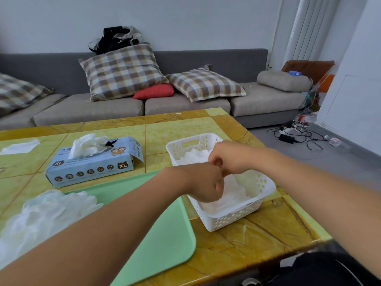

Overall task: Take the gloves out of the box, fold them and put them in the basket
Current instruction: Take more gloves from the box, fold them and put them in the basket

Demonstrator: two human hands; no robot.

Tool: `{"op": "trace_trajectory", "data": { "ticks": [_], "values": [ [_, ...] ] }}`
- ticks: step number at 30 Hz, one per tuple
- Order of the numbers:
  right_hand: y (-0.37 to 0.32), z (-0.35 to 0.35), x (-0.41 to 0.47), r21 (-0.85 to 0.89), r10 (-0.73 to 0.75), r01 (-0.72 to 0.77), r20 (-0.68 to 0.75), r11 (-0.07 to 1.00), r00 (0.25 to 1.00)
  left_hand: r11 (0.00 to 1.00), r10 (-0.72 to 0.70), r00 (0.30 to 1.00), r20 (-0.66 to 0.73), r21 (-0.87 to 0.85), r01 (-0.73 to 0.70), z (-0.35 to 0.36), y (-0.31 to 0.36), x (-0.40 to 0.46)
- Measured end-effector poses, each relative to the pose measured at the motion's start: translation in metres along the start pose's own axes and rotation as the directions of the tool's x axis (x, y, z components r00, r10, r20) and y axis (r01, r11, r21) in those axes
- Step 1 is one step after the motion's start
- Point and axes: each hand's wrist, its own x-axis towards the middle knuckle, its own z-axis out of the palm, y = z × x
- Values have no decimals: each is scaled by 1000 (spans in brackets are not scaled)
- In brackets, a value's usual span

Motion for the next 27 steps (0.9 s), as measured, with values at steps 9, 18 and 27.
{"op": "trace_trajectory", "data": {
  "ticks": [9,18,27],
  "values": [
    [7,22,31,-64,231,-226,73,972,970,917,-249,941,-229,257,305,-7,-34,26],
    [-10,25,-15,-47,231,-227,118,973,966,895,-314,947,-66,312,319,-5,-40,33],
    [-17,26,-24,60,163,-186,278,981,947,908,-331,944,9,276,316,-3,-40,37]
  ]
}}
